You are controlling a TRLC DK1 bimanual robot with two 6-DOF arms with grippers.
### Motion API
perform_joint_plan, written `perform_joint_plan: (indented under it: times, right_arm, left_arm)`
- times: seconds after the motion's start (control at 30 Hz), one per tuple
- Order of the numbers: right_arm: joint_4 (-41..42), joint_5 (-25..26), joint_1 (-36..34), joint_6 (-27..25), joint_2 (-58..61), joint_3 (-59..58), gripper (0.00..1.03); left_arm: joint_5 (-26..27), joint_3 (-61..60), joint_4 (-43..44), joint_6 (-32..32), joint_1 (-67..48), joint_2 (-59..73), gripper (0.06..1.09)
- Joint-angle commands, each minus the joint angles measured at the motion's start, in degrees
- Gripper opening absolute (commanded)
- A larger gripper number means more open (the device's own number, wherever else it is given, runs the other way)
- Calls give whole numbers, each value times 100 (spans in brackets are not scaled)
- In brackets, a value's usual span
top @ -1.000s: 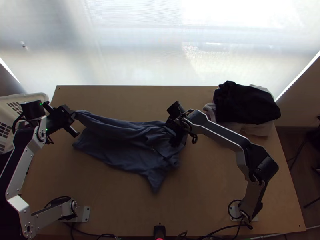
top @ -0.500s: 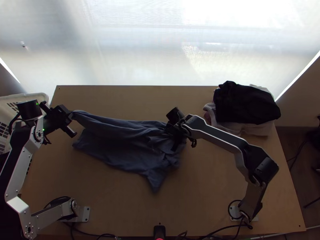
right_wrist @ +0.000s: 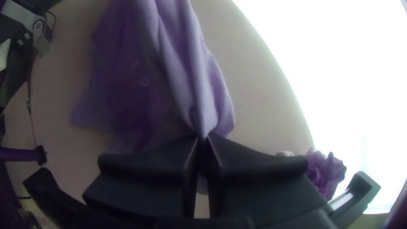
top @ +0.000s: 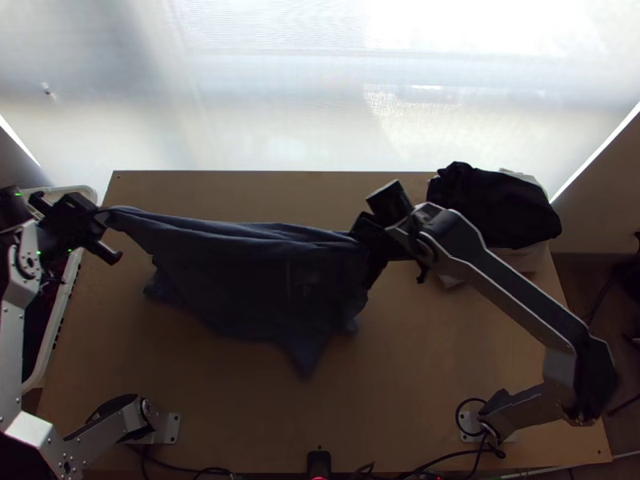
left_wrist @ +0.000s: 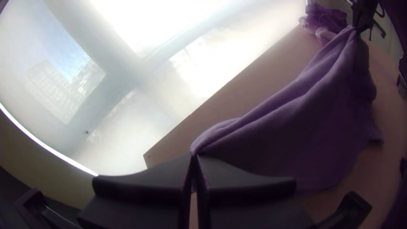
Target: Fold the t-shirt
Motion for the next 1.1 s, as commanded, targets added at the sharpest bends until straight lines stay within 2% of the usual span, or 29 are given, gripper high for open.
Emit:
perform_joint_plan:
  times: [0.0,0.13,0.27,0.4,0.5,0.67,0.93,1.07]
  right_arm:
    - [-994,-409,-92,60,-862,233,4]
    - [-1609,-672,-92,33,-1275,584,4]
    - [-2013,-804,-101,33,-1609,1076,4]
    - [-2321,-980,-92,306,-1767,1824,4]
    - [-2558,-1419,-145,526,-1899,2043,4]
    - [-2927,-1850,-127,728,-2444,1718,4]
    - [-3094,-1859,119,974,-3455,646,4]
    - [-3085,-1920,119,1018,-3604,444,4]
  left_arm:
    - [305,1255,-1222,-158,472,-273,10]
    - [472,1668,-1863,-149,604,-747,10]
    - [472,1738,-1925,-219,612,-1380,10]
    - [490,2134,-2092,-1125,612,-1521,10]
    - [841,2766,-3278,-1529,340,-1477,10]
    - [832,2828,-3902,-1810,-275,-2022,10]
    - [639,3118,-4096,-1705,-513,-2777,10]
    - [639,3171,-4148,-2065,-741,-2997,10]
